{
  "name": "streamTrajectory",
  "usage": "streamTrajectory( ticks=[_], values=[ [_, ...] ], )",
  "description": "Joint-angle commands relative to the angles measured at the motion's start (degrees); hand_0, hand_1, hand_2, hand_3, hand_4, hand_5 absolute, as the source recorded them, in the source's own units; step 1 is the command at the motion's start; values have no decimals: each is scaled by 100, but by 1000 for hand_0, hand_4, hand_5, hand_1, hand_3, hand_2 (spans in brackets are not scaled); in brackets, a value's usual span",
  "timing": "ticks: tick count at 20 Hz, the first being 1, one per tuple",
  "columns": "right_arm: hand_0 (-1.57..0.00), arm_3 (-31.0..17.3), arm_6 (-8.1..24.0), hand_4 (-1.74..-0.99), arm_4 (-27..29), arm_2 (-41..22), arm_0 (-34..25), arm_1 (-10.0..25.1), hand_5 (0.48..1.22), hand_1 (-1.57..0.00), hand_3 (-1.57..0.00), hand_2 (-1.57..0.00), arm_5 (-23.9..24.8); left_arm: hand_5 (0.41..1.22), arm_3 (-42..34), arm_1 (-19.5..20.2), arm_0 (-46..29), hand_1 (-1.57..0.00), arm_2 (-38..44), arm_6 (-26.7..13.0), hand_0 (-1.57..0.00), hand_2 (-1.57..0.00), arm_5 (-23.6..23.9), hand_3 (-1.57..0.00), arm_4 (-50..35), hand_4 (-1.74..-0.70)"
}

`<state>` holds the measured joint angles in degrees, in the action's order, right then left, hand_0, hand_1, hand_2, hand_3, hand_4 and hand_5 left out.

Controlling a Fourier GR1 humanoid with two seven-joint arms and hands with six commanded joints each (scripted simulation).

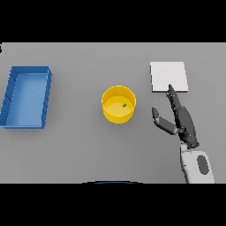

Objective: Pick up the red beaker and tilt it to pour out 1 green nut into yellow bowl. Pick up the yellow bowl and place it on the metallic measuring scale.

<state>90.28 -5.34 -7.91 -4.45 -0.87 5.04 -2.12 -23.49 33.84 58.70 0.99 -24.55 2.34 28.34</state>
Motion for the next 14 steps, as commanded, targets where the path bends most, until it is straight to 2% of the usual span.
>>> streamTrajectory(
  ticks=[1,3,5,6,8,9,11,12,14],
  values=[
    [1,67,-105,-1307,-52,-52,58,-16,714,1,1,1,14,1221,-251,17,-161,-1571,-17,-95,-1571,-1571,13,-1478,-35,-1740],
    [1,51,-94,-1309,-86,-65,70,1,720,1,1,1,10,1221,-868,9,-658,-1571,-30,-151,-1571,-1571,77,-1415,-189,-1740],
    [1,-12,11,-1323,-127,-36,33,50,724,1,1,1,32,1221,-1586,-23,-1079,-1571,-76,-427,-1571,-1571,62,-1361,-321,-1739],
    [1,64,-33,-1327,-122,-33,73,70,724,1,1,1,33,1221,-1871,-51,-1265,-1571,-90,-587,-1571,-1571,97,-1340,-364,-1738],
    [1,112,-4,-1335,-109,-53,80,14,725,1,1,1,55,1146,-2505,-68,-1656,-1571,-119,-844,-1571,-1571,156,-1319,-455,-1737],
    [1,74,37,-1336,-67,-24,31,21,727,1,1,1,33,1106,-2746,-78,-1800,-1571,-135,-932,-1571,-1571,139,-1369,-500,-1682],
    [1,34,48,-1326,-162,-49,21,4,728,1,1,1,102,962,-3106,-129,-2132,-1571,-164,-972,-1571,-1571,47,-1442,-588,-1588],
    [1,68,49,-1326,-102,-29,11,20,730,1,1,1,60,896,-3263,-158,-2223,-1571,-191,-1025,-1571,-1571,0,-1273,-637,-1502],
    [1,27,54,-1327,-133,-44,13,8,730,1,1,1,73,810,-3469,-170,-2367,-1571,-157,-1033,-1571,-1571,-213,-935,-732,-1253]
  ],
)
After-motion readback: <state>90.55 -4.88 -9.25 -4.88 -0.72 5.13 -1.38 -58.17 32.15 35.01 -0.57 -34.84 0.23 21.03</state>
